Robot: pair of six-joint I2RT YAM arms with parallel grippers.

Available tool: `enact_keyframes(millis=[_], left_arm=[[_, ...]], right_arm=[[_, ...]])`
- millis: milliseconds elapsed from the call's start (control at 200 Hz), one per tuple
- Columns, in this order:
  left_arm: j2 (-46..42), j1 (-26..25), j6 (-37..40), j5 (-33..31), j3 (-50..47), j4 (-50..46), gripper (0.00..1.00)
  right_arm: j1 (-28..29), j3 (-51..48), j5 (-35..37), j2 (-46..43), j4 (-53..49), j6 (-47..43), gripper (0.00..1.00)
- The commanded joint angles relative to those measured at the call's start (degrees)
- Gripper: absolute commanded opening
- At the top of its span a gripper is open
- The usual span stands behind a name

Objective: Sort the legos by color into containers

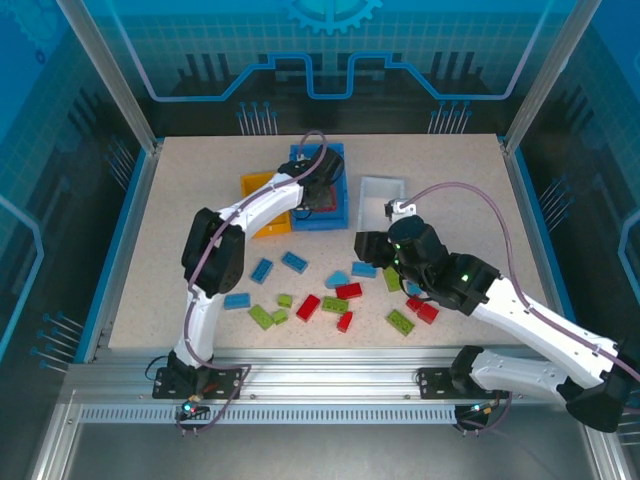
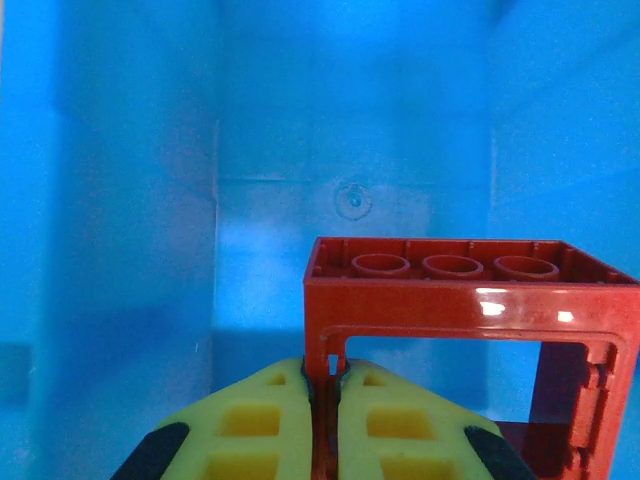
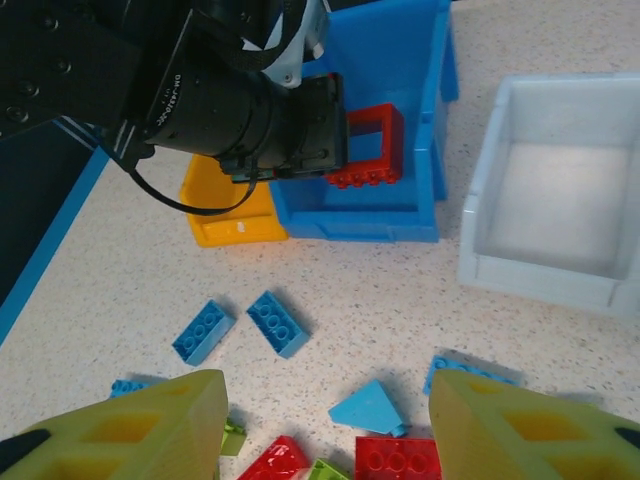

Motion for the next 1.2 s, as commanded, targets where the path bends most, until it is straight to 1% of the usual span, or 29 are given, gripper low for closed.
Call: enact_keyframes(millis=[0,115,220,300,375,495,575,655,750,805,885,1050,1080,1196], left_arm=[[1.99,-0.24,2.00,-1.51,2.92,-3.10,0.01],[3.27,-0.24,2.16,-0.55,3.49,-3.37,0.07],[3.52,-0.20,2.02,-0.34,3.58,-4.07,0.20],[2.85,-0.24,2.13,-0.12,3.46,-4.15,0.26],[1.88,-0.24,2.18,0.33,3.25,-4.06,0.31],[0.27,-0.26,2.09,0.80,3.47,-4.06,0.38],[-1.34,-0.44,2.00,0.88,3.64,-4.24,0.42],[-4.07,-1.05,1.92,0.98,3.29,-4.10,0.47],[-8.64,-2.48,1.38,1.41,1.88,-3.27,0.56],[-12.40,-3.64,1.11,2.47,-0.95,-1.36,0.61],[-18.83,-5.82,0.33,4.97,-6.55,2.50,0.67],[-33.86,-11.84,-4.48,14.68,-23.51,13.45,0.74],[-36.20,-13.11,-5.74,16.44,-26.59,15.71,0.77],[-44.93,-18.25,-10.02,18.87,-37.61,21.98,0.79]], right_arm=[[-1.16,-1.83,0.05,-0.48,-2.60,1.89,0.58],[-2.46,-2.89,0.06,0.14,-5.10,3.66,0.58],[-5.11,-4.19,-1.34,1.46,-7.73,6.08,0.58],[-7.48,-4.40,-3.80,3.22,-9.62,7.97,0.58],[-8.08,-4.50,-5.06,4.65,-9.83,9.58,0.58],[-8.38,-3.86,-3.40,6.34,-12.07,12.29,0.57],[-10.54,-3.13,-2.24,7.70,-16.03,13.46,0.57],[-14.20,-3.71,-3.15,9.32,-18.13,11.52,0.57],[-18.47,-5.64,-7.52,11.37,-17.69,4.51,0.58],[-19.90,-5.82,-9.87,12.96,-17.81,0.91,0.58],[-20.94,-7.90,-11.39,15.41,-18.57,-2.89,0.59],[-22.47,-10.05,-12.47,17.32,-18.66,-5.83,0.58],[-22.74,-10.32,-12.20,17.48,-18.82,-6.07,0.58],[-24.13,-10.74,-11.84,18.33,-19.22,-7.18,0.57]])
